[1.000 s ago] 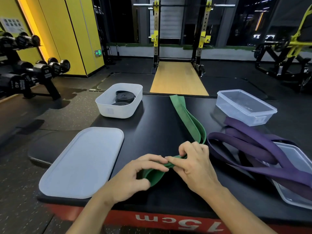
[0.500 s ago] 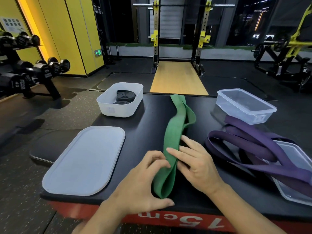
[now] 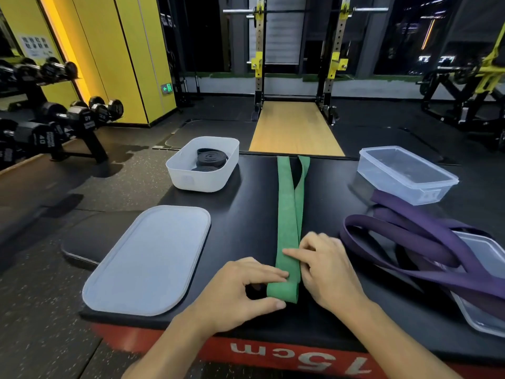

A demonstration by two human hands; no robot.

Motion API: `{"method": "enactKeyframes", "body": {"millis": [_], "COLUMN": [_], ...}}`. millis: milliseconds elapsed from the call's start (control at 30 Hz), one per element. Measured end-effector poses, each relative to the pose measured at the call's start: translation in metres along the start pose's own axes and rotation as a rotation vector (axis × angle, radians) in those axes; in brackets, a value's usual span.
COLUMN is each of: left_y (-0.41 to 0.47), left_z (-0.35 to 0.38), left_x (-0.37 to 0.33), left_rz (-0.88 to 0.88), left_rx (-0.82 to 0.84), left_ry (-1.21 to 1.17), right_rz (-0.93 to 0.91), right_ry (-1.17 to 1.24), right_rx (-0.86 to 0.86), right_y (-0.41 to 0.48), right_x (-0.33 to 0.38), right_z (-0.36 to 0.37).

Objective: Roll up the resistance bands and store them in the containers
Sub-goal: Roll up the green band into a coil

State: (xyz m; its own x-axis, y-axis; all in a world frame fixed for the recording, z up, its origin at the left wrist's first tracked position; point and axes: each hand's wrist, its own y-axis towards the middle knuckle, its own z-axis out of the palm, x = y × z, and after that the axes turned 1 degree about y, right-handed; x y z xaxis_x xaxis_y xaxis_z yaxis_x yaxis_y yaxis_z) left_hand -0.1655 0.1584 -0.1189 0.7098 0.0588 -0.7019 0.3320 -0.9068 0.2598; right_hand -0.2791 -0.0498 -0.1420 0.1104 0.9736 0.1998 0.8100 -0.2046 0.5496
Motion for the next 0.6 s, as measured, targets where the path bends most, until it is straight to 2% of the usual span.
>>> {"method": "enactKeyframes", "body": {"millis": [133, 267, 333, 467, 600], "left_y": [0.015, 0.021, 0.019, 0.018, 0.013], "left_z": [-0.001, 0.005, 0.006, 0.006, 0.001], "left_x": [-0.004, -0.001, 0.000, -0.001, -0.004], "left_rz": [-0.098, -0.138, -0.138, -0.157, -0.152], "left_rx": [0.100, 0.053, 0.030, 0.003, 0.034], "left_ry": [-0.102, -0.163, -0.176, -0.198, -0.242], "right_rz": [0.096, 0.292, 0.321, 0.313, 0.259], "right_ry": [0.168, 0.725, 0.889, 0.982, 0.927], "right_rx": [0.069, 0.026, 0.078, 0.279, 0.311], "right_y": [-0.009, -0.014, -0.022, -0.030, -0.027], "right_x": [-0.003, 0.007, 0.013, 0.015, 0.015], "right_z": [-0.001, -0.024, -0.035, -0.043, -0.044]}}
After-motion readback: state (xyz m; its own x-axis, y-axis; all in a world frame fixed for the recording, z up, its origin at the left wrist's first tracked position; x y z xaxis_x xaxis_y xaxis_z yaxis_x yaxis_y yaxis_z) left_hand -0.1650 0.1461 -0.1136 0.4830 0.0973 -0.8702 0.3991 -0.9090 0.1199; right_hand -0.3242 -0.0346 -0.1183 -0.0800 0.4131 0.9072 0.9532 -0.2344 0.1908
